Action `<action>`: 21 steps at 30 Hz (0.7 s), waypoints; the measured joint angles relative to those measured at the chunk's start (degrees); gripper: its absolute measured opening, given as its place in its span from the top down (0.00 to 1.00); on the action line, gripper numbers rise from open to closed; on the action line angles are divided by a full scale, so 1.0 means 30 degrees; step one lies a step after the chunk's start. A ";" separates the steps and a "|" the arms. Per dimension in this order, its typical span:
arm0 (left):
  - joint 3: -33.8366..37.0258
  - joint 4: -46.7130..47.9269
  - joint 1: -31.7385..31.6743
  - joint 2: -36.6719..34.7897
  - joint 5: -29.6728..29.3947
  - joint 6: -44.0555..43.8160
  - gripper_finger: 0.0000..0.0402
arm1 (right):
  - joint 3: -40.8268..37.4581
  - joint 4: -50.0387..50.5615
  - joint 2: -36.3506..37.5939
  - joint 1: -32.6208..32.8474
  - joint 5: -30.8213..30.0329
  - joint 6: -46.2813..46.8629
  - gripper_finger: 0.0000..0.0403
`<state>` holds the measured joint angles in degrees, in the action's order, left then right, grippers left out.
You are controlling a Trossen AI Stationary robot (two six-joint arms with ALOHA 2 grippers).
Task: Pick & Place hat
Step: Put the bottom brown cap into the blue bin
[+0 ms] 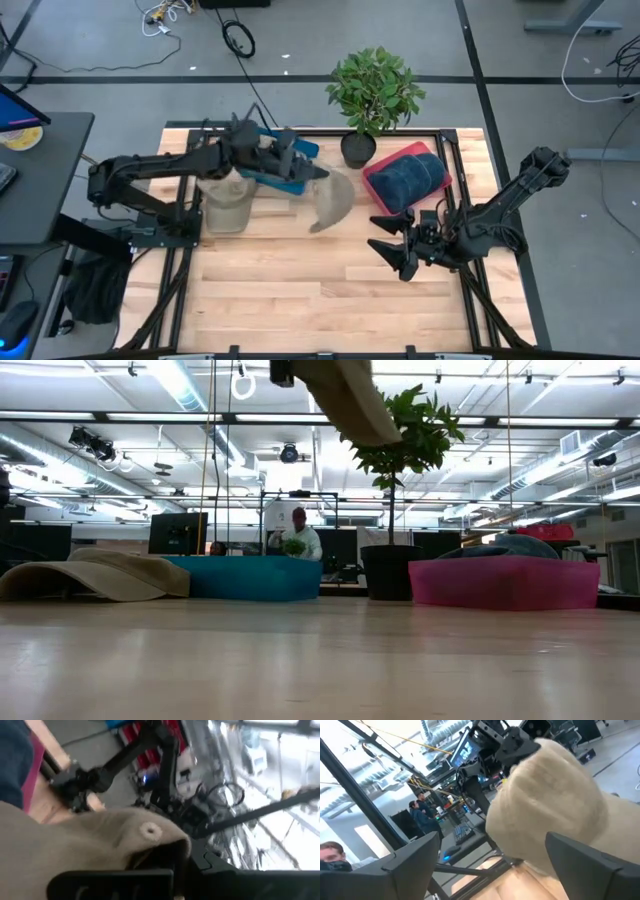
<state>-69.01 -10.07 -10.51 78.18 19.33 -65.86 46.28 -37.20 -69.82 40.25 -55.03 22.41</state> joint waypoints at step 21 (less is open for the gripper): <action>-0.0016 1.1732 -0.7393 -0.2823 0.4844 1.2750 0.99 | -0.0007 0.2997 -0.0015 -0.1845 0.0000 0.4653 0.09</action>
<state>-69.06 25.12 -32.69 69.71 33.86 -27.61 46.26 -28.21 -69.87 34.71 -55.02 36.37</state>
